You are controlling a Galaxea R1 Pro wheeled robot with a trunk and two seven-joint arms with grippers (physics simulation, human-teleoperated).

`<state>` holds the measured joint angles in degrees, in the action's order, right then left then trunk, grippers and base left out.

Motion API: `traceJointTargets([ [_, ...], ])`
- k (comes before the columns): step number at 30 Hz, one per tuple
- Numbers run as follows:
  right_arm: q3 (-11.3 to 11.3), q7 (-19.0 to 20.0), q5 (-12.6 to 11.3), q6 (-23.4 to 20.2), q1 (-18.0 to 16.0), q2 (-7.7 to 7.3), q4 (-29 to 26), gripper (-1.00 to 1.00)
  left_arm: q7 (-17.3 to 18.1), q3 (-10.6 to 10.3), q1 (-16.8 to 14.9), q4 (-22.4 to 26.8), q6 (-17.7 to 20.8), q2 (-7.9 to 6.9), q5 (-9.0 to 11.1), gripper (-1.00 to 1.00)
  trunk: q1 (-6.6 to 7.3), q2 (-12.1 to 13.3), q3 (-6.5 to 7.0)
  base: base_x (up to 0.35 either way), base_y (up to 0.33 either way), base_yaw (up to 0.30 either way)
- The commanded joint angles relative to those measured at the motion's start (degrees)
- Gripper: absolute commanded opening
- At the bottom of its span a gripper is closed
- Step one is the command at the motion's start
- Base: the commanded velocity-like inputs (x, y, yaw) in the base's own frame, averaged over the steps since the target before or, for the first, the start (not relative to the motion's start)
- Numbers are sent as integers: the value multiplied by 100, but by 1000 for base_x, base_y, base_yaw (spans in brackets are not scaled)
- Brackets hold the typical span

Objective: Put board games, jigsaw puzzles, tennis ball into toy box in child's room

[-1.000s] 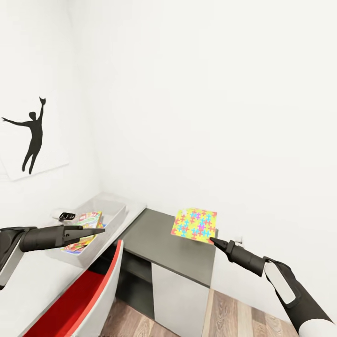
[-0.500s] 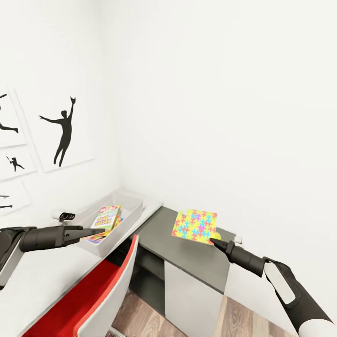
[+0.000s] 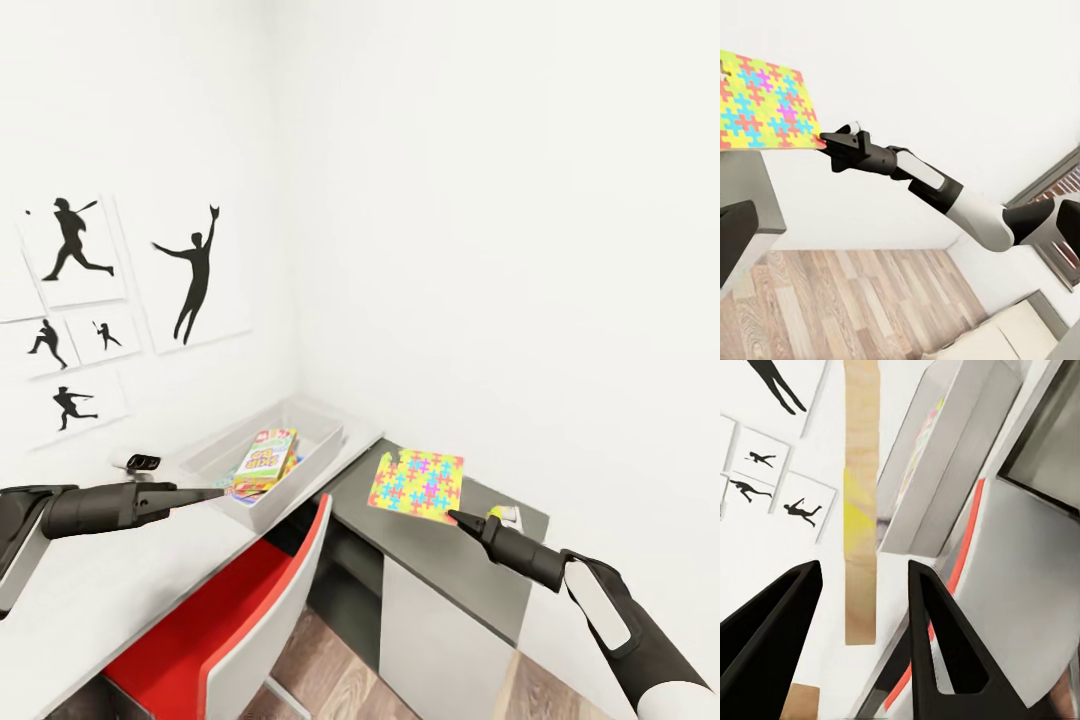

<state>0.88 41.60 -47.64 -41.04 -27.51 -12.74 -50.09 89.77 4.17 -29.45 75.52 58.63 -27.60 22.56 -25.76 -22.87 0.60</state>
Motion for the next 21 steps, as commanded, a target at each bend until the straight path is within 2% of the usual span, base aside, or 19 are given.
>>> traceJointTargets([
  [1, 9, 6, -23, -35, 0, 0, -1, -100, 23, -4, -5, -4, 61, 0, -4, 100, -2, -5, -6, 0, 0, 280],
  [9, 2, 6, -19, -26, 0, -1, 0, -100, 23, -4, -7, -27, 61, 0, -6, 100, -2, -5, -36, 0, 0, 279],
  [16, 2, 27, -34, 210, 0, -8, 0, -100, 23, -4, -4, -29, 61, 0, -6, 100, -2, -5, -62, 0, 0, 272],
  [21, 31, 29, -42, 243, 0, -9, -5, -100, 23, -4, -6, -29, 61, 0, -6, 100, -2, -5, -64, 0, 0, 26],
])
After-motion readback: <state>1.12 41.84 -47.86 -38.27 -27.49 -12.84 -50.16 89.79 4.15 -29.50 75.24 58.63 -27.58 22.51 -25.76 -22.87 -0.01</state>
